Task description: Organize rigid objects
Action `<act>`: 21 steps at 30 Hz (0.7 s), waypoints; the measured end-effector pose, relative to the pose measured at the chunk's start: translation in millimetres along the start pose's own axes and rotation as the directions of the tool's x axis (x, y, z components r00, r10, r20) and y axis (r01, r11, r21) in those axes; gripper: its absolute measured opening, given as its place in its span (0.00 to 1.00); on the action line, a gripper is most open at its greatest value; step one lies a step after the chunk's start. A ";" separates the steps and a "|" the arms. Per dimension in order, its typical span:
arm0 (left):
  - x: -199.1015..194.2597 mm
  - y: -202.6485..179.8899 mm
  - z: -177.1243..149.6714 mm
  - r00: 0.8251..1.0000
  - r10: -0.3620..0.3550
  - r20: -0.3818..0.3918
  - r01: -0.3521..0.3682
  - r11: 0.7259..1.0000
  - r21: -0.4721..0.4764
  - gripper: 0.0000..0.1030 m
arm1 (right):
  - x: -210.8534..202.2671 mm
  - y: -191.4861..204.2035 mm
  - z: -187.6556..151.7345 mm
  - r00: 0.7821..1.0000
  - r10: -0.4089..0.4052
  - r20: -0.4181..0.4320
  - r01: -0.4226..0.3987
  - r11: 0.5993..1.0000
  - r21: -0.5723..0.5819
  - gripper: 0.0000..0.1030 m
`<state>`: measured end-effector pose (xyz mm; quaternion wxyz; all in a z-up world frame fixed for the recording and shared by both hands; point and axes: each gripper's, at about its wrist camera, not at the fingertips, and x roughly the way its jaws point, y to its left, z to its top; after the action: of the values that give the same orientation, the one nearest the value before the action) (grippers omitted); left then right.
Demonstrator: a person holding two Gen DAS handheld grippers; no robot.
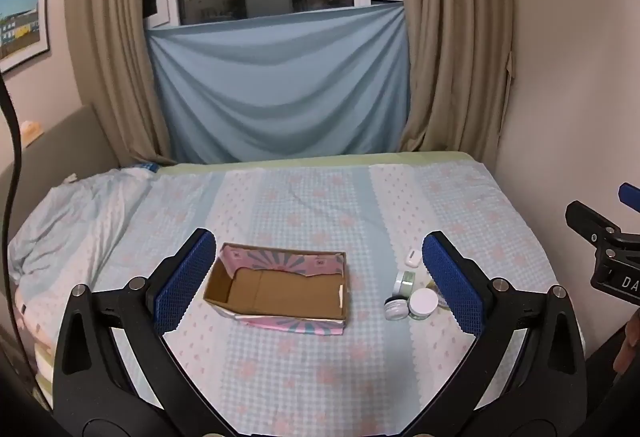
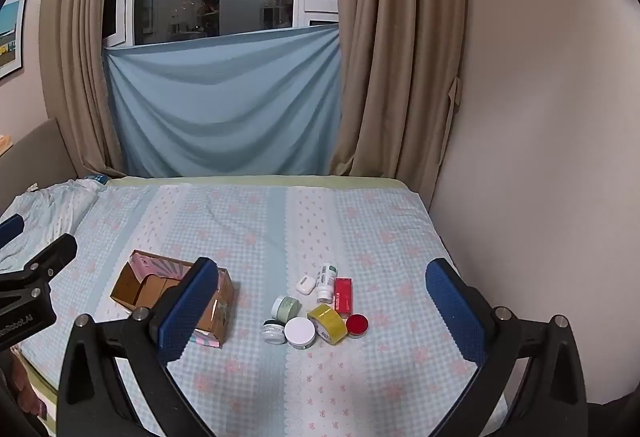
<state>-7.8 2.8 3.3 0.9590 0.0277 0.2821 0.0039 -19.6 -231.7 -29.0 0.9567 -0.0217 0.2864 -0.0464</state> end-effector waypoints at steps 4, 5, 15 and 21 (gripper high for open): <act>-0.9 3.4 -3.7 1.000 0.001 0.002 -0.001 1.000 -0.006 0.99 | 4.9 3.9 -0.3 1.000 0.005 -0.002 -0.005 1.000 -0.011 1.00; -1.6 3.8 -4.3 1.000 -0.001 0.003 0.001 1.000 -0.006 0.99 | 3.0 4.0 1.0 1.000 0.007 0.000 -0.007 1.000 -0.014 1.00; -2.0 5.1 -1.3 1.000 -0.005 -0.004 0.005 1.000 -0.008 0.99 | 5.4 2.0 2.4 1.000 0.015 0.000 -0.015 1.000 -0.015 1.00; -1.8 3.3 -4.4 1.000 -0.016 0.007 0.016 1.000 -0.013 0.99 | 3.5 3.0 2.0 1.000 0.012 0.001 -0.012 1.000 -0.013 1.00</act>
<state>-11.7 6.2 0.8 0.9601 0.0192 0.2791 -0.0019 -15.4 -229.0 -29.4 0.9569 -0.0264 0.2865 -0.0387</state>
